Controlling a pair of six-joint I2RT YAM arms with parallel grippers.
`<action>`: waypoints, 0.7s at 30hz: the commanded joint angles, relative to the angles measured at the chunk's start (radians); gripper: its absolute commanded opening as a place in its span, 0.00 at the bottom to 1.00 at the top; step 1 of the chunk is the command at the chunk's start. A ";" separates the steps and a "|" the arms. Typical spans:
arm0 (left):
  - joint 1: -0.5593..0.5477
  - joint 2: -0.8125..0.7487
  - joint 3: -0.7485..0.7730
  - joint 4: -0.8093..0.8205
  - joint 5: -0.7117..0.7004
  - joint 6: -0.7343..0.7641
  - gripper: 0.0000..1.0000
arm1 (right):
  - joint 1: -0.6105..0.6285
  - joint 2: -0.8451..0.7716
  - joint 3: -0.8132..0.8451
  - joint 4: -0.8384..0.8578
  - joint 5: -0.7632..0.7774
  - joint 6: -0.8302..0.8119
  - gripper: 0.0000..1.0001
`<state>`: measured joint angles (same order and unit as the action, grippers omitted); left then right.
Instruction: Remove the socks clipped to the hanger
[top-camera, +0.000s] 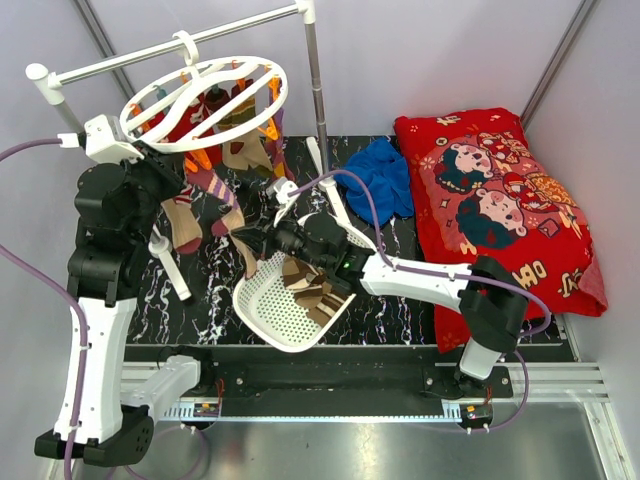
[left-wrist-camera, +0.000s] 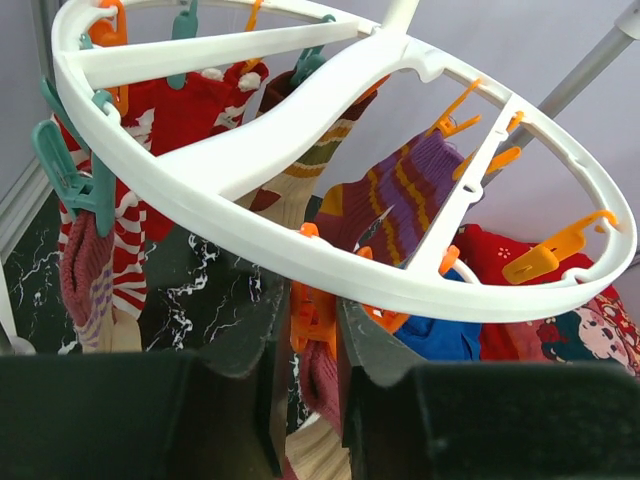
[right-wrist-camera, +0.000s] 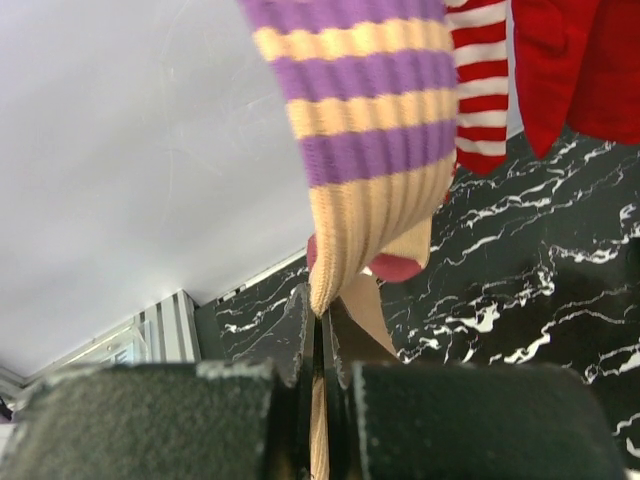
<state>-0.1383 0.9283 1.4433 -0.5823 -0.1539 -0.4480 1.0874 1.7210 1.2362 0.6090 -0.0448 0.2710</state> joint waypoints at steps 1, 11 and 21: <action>0.005 -0.017 -0.006 0.075 0.017 0.005 0.15 | -0.001 -0.086 -0.046 0.017 0.017 0.034 0.00; 0.005 -0.034 -0.046 0.105 0.125 0.009 0.17 | 0.000 -0.238 -0.224 -0.207 0.216 0.230 0.02; 0.005 -0.052 -0.057 0.095 0.195 0.031 0.64 | 0.000 -0.272 -0.310 -0.367 0.418 0.361 0.43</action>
<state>-0.1368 0.9028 1.3972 -0.5255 -0.0010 -0.4355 1.0866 1.4559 0.9314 0.2832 0.2741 0.5686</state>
